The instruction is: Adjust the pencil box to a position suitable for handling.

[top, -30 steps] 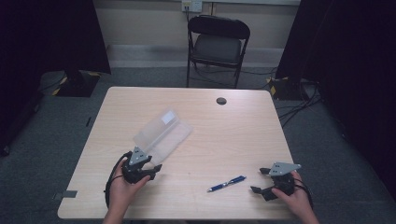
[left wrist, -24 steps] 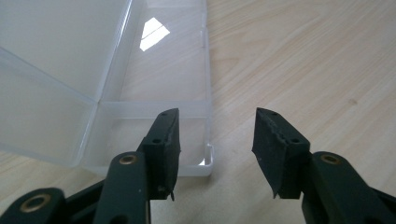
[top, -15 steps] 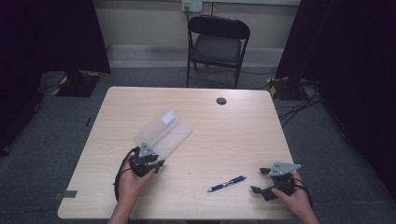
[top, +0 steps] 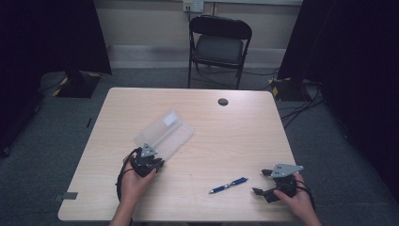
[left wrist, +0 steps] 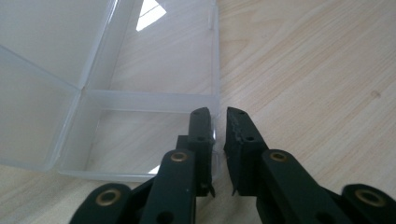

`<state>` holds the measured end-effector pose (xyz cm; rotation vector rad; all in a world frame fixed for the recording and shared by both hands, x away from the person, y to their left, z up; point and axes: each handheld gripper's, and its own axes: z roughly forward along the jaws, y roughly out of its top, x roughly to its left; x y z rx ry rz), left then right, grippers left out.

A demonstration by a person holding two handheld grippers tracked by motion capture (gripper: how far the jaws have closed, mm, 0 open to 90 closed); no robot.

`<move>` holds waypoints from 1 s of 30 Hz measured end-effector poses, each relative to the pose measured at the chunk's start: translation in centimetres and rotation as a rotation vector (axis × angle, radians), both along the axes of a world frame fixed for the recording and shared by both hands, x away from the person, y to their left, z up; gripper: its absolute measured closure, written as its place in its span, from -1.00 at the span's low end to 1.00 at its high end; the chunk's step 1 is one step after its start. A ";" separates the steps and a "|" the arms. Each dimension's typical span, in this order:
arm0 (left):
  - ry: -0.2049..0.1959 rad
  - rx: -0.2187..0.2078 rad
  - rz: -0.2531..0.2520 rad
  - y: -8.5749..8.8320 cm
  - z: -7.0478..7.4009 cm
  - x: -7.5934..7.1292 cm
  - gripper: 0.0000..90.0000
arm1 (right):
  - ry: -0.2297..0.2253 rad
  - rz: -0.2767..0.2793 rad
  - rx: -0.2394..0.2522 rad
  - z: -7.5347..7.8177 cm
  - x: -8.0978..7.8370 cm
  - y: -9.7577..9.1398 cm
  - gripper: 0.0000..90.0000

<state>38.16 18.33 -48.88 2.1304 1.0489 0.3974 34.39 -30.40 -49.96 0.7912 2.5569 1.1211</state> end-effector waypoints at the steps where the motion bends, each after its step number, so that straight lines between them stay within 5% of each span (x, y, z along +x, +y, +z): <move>1: 0.001 -0.003 0.000 0.0 0.0 0.0 0.84 | 0.000 0.000 0.000 0.0 0.0 0.0 -0.68; 30: 0.037 -0.025 -0.065 -2.8 0.0 -1.0 0.89 | 0.001 0.000 0.000 0.0 0.0 0.0 -0.68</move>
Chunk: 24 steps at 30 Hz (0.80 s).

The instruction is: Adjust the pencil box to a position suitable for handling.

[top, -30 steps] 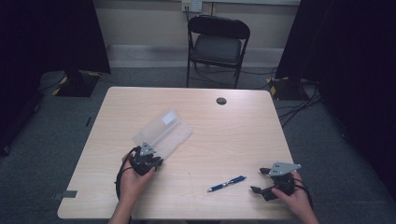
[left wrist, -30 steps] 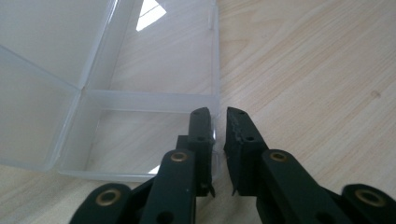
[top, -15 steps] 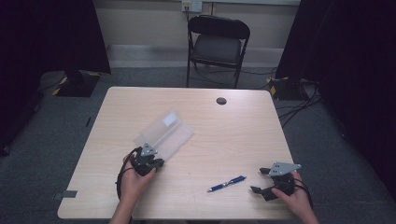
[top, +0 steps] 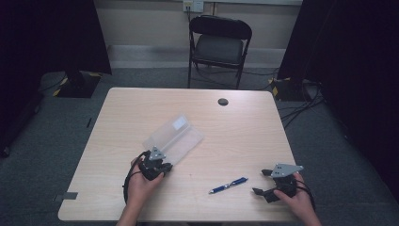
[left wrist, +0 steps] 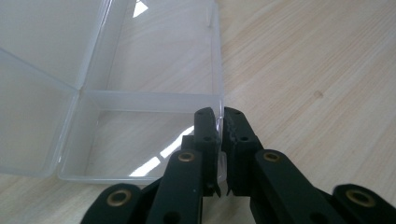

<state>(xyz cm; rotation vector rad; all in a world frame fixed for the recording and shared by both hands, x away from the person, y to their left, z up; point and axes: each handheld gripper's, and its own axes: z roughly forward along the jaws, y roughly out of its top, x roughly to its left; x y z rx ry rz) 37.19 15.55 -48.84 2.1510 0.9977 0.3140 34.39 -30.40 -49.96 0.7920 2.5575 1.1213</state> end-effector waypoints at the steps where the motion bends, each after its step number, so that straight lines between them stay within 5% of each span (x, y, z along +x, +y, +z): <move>1: 0.002 0.003 -0.001 -0.2 0.0 0.0 0.89 | 0.000 0.000 0.000 0.0 0.0 0.0 -0.68; 24: 0.018 -0.008 -0.033 -2.3 0.1 -0.2 0.87 | -0.002 0.001 0.001 0.0 0.0 0.0 -0.68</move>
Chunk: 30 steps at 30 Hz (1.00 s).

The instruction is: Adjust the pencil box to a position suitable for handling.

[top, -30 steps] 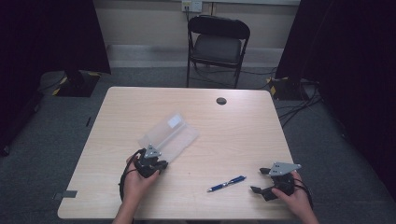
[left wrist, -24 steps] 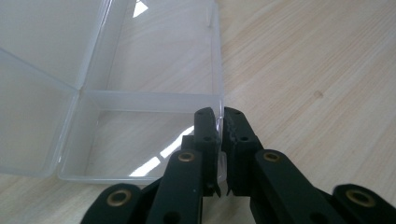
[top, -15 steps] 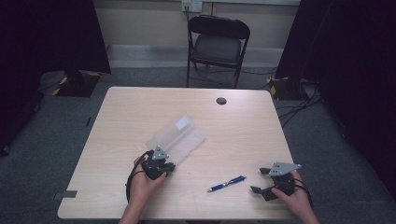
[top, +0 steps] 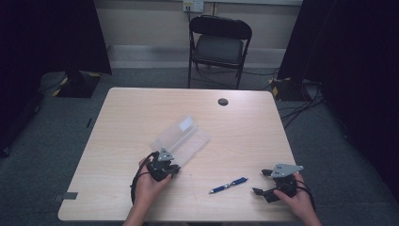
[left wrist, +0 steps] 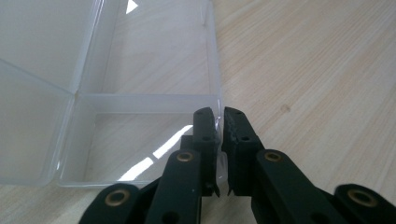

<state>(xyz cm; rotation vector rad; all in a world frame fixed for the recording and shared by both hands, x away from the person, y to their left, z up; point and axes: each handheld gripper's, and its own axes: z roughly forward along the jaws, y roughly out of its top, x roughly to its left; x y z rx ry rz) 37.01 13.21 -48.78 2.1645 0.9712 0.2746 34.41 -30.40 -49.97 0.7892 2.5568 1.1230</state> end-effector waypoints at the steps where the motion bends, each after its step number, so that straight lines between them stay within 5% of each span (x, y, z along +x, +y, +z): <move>1: 0.000 -0.001 -0.001 -0.1 0.0 0.0 0.87 | 0.000 0.000 0.000 0.0 0.0 0.0 -0.68; 30: 0.006 0.001 -0.031 -2.0 0.1 0.2 0.85 | 0.001 -0.001 0.000 0.0 0.0 0.0 -0.68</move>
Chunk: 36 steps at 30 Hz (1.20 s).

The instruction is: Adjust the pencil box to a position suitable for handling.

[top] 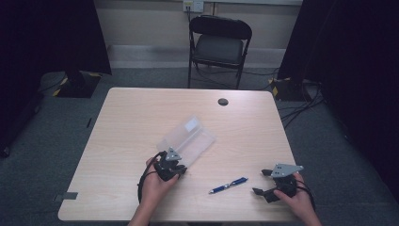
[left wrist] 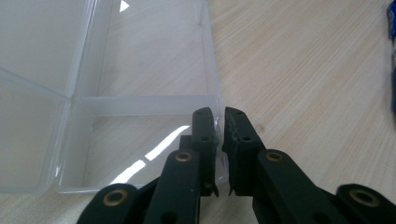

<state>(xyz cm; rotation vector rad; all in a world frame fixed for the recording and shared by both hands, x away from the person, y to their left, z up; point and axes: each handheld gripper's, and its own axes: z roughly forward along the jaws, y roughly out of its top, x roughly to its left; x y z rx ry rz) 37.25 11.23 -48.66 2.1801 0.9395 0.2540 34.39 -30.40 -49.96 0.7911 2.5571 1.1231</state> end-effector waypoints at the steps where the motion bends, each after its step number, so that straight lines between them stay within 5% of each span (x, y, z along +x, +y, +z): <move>1: -0.005 0.001 0.007 0.0 0.0 0.0 0.78 | 0.000 0.000 0.000 0.0 0.0 0.0 -0.68; 7: -0.053 -0.006 -0.005 0.5 1.3 -0.9 0.43 | 0.000 0.000 0.000 0.0 0.0 0.0 -0.68; 11: -0.058 -0.053 -0.017 1.0 1.9 -2.0 0.26 | 0.000 0.000 0.000 0.0 0.0 0.0 -0.68; 12: -0.074 -0.031 -0.037 1.3 2.1 -2.1 0.22 | 0.000 0.000 0.000 0.0 0.0 0.0 -0.68; 14: -0.068 -0.057 -0.049 1.3 2.0 -2.8 0.11 | 0.000 0.000 0.000 0.0 0.0 0.0 -0.68; 23: -0.070 -0.055 -0.053 1.7 1.0 -4.2 -0.34 | 0.001 0.000 -0.001 0.0 0.0 0.0 -0.67; 29: -0.069 -0.071 -0.066 1.6 1.0 -4.6 -0.38 | -0.033 0.018 -0.010 0.5 0.1 0.2 -0.53; 32: -0.072 -0.069 -0.065 1.7 1.0 -4.7 -0.38 | -0.059 0.052 0.023 1.2 0.1 1.2 -0.48; 36: -0.068 -0.070 -0.065 1.6 0.9 -4.9 -0.39 | -0.075 0.114 -0.002 1.8 0.3 3.3 -0.42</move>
